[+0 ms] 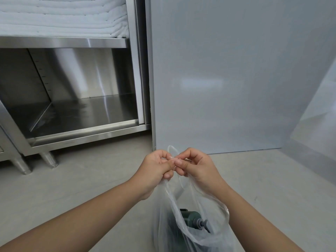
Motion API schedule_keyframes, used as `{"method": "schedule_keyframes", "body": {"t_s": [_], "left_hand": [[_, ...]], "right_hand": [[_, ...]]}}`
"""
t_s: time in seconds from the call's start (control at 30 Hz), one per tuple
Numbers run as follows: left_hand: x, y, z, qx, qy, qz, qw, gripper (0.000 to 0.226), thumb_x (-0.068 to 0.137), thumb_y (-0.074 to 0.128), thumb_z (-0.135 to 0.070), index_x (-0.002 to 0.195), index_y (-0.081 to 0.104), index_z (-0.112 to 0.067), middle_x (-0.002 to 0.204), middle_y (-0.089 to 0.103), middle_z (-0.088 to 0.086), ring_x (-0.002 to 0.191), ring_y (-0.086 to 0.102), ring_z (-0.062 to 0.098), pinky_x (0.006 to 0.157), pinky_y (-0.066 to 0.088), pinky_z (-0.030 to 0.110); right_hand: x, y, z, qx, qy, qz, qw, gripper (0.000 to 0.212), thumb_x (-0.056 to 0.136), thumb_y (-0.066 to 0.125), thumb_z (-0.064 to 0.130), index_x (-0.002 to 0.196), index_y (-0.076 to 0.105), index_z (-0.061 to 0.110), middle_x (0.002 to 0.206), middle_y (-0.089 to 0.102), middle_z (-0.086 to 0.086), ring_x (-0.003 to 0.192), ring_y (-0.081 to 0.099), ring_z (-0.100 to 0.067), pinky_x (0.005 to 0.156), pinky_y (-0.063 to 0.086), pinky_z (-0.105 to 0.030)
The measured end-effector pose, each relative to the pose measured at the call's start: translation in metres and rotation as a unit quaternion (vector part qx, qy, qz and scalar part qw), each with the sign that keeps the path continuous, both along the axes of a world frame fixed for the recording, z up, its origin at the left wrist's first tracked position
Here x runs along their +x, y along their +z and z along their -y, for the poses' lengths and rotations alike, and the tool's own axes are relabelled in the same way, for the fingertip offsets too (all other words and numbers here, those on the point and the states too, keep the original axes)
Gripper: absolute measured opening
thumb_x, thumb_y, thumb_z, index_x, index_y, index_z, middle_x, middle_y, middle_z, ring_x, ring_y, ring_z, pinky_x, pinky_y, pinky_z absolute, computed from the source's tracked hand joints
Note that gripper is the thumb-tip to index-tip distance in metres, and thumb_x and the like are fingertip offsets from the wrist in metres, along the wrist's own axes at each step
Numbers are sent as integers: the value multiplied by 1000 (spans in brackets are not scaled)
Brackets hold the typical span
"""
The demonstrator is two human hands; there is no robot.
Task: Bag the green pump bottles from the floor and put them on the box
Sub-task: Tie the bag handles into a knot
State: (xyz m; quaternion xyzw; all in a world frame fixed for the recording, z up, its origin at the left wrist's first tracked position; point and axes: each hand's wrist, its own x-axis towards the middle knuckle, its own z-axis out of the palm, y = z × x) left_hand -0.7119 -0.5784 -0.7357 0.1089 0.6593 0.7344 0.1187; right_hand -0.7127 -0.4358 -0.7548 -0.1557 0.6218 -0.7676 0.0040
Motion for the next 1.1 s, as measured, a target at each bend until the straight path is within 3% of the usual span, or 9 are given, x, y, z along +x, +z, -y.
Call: {"method": "schedule_keyframes", "body": {"t_s": [0.13, 0.27, 0.37, 0.57, 0.73, 0.9, 1.1], "left_hand": [[1, -3, 0, -6, 3, -5, 1000, 14, 91, 51, -9, 79, 43, -11, 56, 65, 4, 38, 40, 7, 47, 36, 16], [-1, -3, 3, -4, -13, 3, 1000, 16, 91, 52, -11, 77, 43, -15, 58, 65, 3, 42, 42, 9, 51, 35, 19], [-2, -1, 4, 6, -31, 13, 999, 17, 89, 53, -11, 76, 43, -16, 58, 65, 2, 44, 41, 9, 52, 33, 20], [1, 0, 4, 29, -61, 12, 998, 18, 86, 54, -6, 73, 45, -14, 60, 65, 3, 47, 42, 8, 53, 39, 13], [-5, -3, 9, -18, -92, 10, 996, 18, 83, 59, -4, 71, 49, -13, 61, 62, 0, 50, 45, 8, 56, 43, 15], [-8, -4, 12, -81, -102, -47, 990, 18, 80, 62, 3, 69, 54, -9, 60, 56, 1, 53, 47, 9, 58, 44, 17], [-9, -7, 8, -118, -79, -87, 986, 15, 80, 63, 2, 70, 58, -8, 58, 64, -6, 52, 48, 6, 56, 43, 16]], "right_hand": [[1, 0, 3, -21, -11, -12, 1000, 11, 72, 64, 6, 64, 56, 7, 51, 59, -2, 45, 51, -9, 47, 40, -16], [1, -1, 5, -25, -19, -17, 999, 17, 80, 60, -3, 67, 53, 5, 50, 57, 1, 46, 50, -7, 47, 39, -15], [2, -1, 6, -26, -23, -19, 999, 15, 78, 63, 2, 67, 53, 6, 50, 57, 1, 47, 48, -7, 47, 38, -15], [1, -3, 2, -16, -32, 4, 999, 18, 88, 49, -1, 71, 50, 4, 49, 57, 1, 45, 46, -9, 51, 41, -17], [0, -3, -1, 0, -67, 42, 997, 22, 90, 48, 2, 69, 53, 6, 47, 58, 0, 43, 50, -10, 50, 44, -19], [-1, -5, -2, -13, -99, 77, 992, 26, 89, 50, 1, 65, 55, 7, 48, 59, 3, 43, 53, -7, 49, 45, -19], [-1, -4, -12, -39, -57, 89, 994, 21, 86, 52, 0, 66, 56, 4, 53, 60, -1, 45, 51, -9, 48, 45, -18]]}}
